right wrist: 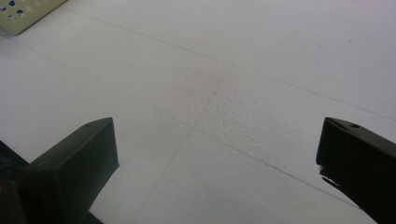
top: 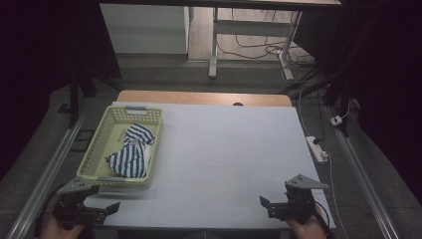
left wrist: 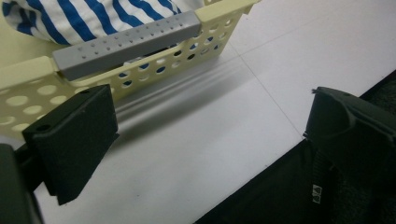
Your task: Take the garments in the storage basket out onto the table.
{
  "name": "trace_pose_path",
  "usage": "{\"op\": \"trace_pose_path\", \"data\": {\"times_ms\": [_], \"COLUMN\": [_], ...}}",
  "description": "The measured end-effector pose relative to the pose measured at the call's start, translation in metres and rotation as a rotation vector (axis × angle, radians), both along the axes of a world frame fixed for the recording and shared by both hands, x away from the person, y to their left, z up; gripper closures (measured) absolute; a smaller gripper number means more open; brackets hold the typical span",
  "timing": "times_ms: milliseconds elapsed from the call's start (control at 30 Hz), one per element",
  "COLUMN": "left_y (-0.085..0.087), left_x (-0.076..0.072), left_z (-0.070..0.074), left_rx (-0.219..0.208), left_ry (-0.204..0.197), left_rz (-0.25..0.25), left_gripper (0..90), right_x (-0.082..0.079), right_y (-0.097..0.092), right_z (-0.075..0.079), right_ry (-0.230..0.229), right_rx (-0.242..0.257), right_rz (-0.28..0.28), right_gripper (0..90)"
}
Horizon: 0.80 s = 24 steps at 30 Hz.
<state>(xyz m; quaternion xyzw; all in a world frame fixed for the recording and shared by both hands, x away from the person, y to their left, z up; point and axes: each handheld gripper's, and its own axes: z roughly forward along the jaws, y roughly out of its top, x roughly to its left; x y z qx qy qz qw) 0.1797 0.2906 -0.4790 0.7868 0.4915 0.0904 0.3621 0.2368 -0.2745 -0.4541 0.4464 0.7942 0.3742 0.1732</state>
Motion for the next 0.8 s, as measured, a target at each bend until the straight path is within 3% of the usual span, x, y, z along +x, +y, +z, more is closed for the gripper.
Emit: {"op": "trace_pose_path", "data": {"times_ms": [267,800], "left_y": [-0.0008,0.0021], "left_x": [0.0007,0.0031], "left_z": [-0.0003,-0.0011], "left_rx": [0.009,-0.012], "left_ry": [0.005,0.029], "left_rz": [-0.007,0.009], "left_gripper": [2.7,0.0], "right_x": [0.0015,0.0023], "right_y": [0.0019,0.0045], "right_z": [-0.0013,-0.0026], "right_ry": [0.022,0.040], "right_rx": [-0.012,-0.030], "right_rz": [0.026,0.061], "right_gripper": [0.0,0.0]}}
